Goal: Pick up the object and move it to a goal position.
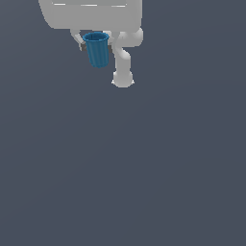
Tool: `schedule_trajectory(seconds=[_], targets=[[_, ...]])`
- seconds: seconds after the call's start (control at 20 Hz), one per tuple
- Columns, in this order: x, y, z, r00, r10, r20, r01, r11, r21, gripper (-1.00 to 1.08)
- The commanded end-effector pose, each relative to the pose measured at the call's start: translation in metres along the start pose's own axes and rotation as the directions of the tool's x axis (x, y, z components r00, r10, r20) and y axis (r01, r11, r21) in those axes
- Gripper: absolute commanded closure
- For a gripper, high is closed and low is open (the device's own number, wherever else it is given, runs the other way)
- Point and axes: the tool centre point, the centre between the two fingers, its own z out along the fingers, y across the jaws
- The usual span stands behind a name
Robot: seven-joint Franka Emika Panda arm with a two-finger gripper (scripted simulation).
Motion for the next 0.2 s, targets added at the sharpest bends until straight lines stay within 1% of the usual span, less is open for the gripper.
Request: schedule_trajectory(seconds=[0.0,0.15], targets=[[0.0009,0.0002,-0.0035,1.0,0.0,-0.001,0.0,1.0,0.0,1.08],[0.0014,0.0002,-0.004,1.0,0.0,-0.001,0.0,1.0,0.0,1.08]])
